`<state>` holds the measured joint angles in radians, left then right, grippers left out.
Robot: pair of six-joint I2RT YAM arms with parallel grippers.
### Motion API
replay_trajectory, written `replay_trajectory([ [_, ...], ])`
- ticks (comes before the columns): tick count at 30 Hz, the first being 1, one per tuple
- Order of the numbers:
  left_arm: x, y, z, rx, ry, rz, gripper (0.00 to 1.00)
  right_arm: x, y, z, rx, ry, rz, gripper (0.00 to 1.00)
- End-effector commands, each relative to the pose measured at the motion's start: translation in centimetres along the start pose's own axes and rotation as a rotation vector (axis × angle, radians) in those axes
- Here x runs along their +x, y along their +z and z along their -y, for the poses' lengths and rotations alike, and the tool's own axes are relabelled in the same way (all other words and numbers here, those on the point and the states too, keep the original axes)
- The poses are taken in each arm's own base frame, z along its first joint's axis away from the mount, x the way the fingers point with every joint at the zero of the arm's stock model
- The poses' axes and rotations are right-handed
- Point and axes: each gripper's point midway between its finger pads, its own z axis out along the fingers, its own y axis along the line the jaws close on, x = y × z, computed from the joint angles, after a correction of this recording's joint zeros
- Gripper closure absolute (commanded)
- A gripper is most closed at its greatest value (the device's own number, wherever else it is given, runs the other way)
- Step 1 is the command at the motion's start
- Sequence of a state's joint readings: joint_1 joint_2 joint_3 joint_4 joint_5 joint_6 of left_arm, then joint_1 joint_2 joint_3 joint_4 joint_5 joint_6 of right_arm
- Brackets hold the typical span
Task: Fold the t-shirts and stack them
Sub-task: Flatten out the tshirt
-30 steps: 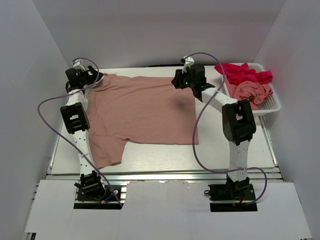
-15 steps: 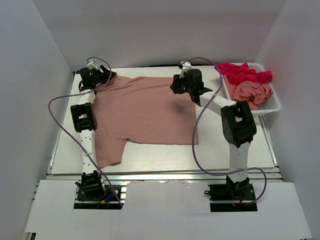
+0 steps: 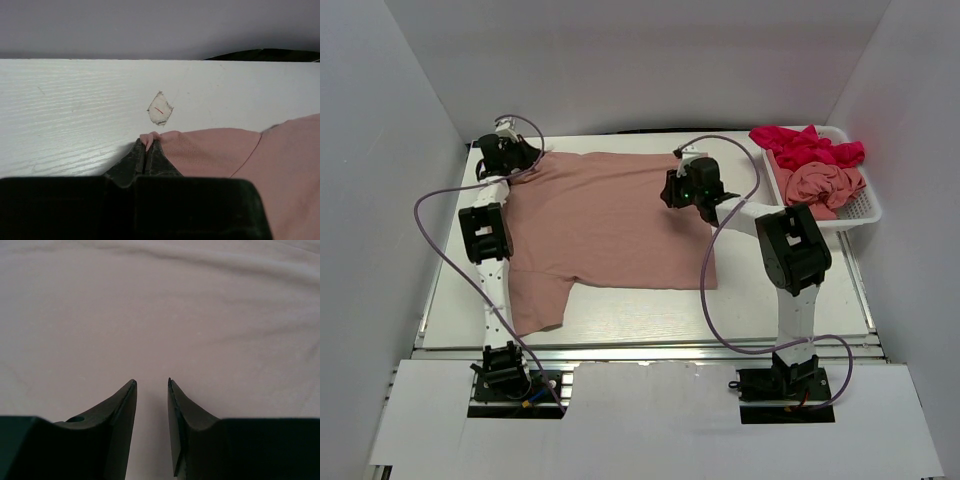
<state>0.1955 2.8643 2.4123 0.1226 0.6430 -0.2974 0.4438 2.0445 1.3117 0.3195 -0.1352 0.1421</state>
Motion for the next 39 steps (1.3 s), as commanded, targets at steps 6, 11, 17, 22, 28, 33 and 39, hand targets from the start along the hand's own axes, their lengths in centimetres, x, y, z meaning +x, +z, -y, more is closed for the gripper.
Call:
replay_trajectory([
  [6,-12.1,-4.0,2.3,-0.156,0.283,0.118,1.0,-0.6,-0.5,-7.1,-0.161,-0.033,0.07,0.66],
  [11,-12.1,-4.8,4.0,-0.117,0.262,0.099,1.0,0.8,-0.9,-8.6,-0.162,-0.063,0.055,0.67],
  [17,-12.6,-6.6,7.0,-0.07,0.251,0.06,0.97,0.1,-1.8,-9.1,-0.157,-0.079,0.079,0.68],
  [22,-11.1,-9.8,8.9,-0.064,0.316,-0.019,0.84,-0.4,-2.6,-8.6,-0.125,-0.096,0.103,0.68],
  [28,-8.3,-14.1,11.7,-0.042,0.363,-0.124,0.53,-2.0,-3.3,-8.4,-0.102,-0.121,0.147,0.68],
  [33,-6.5,-16.7,14.0,0.016,0.374,-0.177,0.5,-2.5,-3.2,-7.8,-0.07,-0.132,0.157,0.68],
  [39,-2.6,-17.4,13.5,0.015,0.347,-0.244,0.5,-5.8,-1.9,-3.5,0.026,-0.082,0.176,0.67],
])
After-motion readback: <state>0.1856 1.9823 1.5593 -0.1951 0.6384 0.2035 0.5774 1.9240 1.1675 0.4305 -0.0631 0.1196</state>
